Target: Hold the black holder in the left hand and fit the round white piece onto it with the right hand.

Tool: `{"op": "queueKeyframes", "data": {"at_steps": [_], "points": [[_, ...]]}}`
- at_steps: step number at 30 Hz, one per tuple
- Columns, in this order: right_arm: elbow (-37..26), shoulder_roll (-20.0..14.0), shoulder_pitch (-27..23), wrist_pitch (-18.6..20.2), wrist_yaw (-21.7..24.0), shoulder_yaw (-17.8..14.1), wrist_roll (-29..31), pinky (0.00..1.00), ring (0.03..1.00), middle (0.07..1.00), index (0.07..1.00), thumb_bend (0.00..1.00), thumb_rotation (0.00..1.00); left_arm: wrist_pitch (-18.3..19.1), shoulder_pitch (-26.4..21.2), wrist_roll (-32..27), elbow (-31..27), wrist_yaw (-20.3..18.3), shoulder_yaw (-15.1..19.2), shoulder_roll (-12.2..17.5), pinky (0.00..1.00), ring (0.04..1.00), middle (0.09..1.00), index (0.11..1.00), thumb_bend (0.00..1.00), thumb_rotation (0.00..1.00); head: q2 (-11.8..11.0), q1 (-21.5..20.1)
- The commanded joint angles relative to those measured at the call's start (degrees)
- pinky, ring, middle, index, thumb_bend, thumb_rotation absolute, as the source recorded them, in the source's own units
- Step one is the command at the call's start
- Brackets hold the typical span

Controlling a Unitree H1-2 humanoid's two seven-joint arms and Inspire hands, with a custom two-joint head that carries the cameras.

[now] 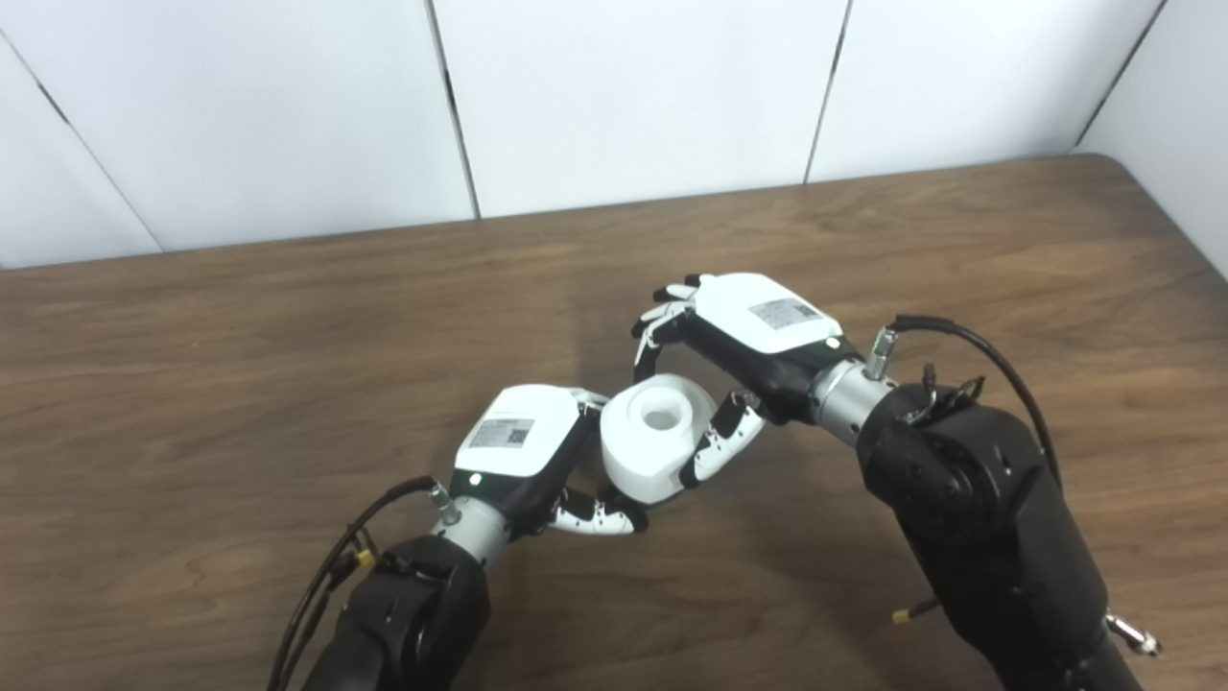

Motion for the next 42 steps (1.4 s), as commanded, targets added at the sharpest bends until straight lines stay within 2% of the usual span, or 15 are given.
{"op": "queueKeyframes", "data": {"at_steps": [1, 11, 12, 14, 17, 22, 29, 37, 42], "points": [[-0.7, -1.1, -0.3, 0.1, 1.7, 0.2, 0.2, 1.0, 0.948, 0.826, 0.485, 0.52, 0.15, 0.1, 0.4, 0.2, 1.1, -2.6, -1.4, -0.3, 0.81, 0.857, 0.804, 0.488, 0.52, 0.05, 0.0, 0.0], [-1.0, -1.2, -0.3, -0.2, 1.7, 0.3, -0.2, 1.0, 0.97, 0.876, 0.492, 0.52, 0.16, 0.3, 0.3, 0.6, 1.2, -3.2, -1.4, -0.5, 0.82, 0.859, 0.807, 0.488, 0.52, 0.05, -0.1, -0.1], [-1.1, -1.4, -0.4, -0.2, 1.8, 0.3, -0.2, 1.0, 0.972, 0.886, 0.558, 0.69, 0.23, 0.3, 0.3, 0.7, 1.2, -3.2, -1.4, -0.5, 0.82, 0.86, 0.808, 0.489, 0.52, 0.05, -0.1, -0.1], [-1.3, -1.7, -0.5, -0.2, 2.2, 0.2, -0.3, 1.0, 0.988, 0.917, 0.66, 0.84, 0.31, 0.2, 0.3, 0.6, 1.2, -3.1, -1.4, -0.5, 0.82, 0.859, 0.807, 0.489, 0.52, 0.05, -0.1, -0.1], [-1.7, -2.0, -1.1, 0.1, 4.4, 0.5, -1.7, 1.0, 0.999, 0.966, 0.75, 0.91, 0.36, 0.2, 0.2, 0.5, 1.3, -3.2, -1.4, -0.5, 0.82, 0.86, 0.807, 0.489, 0.52, 0.05, -0.1, -0.1], [-2.4, -2.1, -2.4, 0.5, 7.9, 0.5, -2.8, 1.0, 1.0, 0.999, 0.842, 0.98, 0.38, 0.4, 0.3, 0.7, 1.1, -3.3, -1.4, -0.6, 0.82, 0.859, 0.805, 0.488, 0.52, 0.05, -0.1, 0.0], [-2.5, -1.8, -3.2, 0.4, 9.9, 0.2, -3.4, 1.0, 1.0, 1.0, 0.893, 1.0, 0.38, 0.2, 0.2, 0.5, 1.5, -3.4, -1.3, -0.6, 0.82, 0.861, 0.807, 0.488, 0.52, 0.05, -0.2, 0.0], [-2.8, -1.7, -3.8, 0.4, 11.3, -0.1, -4.0, 1.0, 1.0, 1.0, 0.873, 1.0, 0.38, 0.0, 0.3, 0.5, 1.4, -3.2, -1.3, -0.5, 0.82, 0.859, 0.806, 0.488, 0.52, 0.05, -0.3, 0.3], [-2.9, -1.3, -4.0, 0.6, 11.9, -0.5, -4.3, 1.0, 1.0, 1.0, 0.862, 1.0, 0.39, -0.4, 0.6, 0.1, 1.4, -1.6, -0.8, -0.7, 0.8, 0.846, 0.795, 0.489, 0.52, 0.05, -0.4, 0.5]]}}
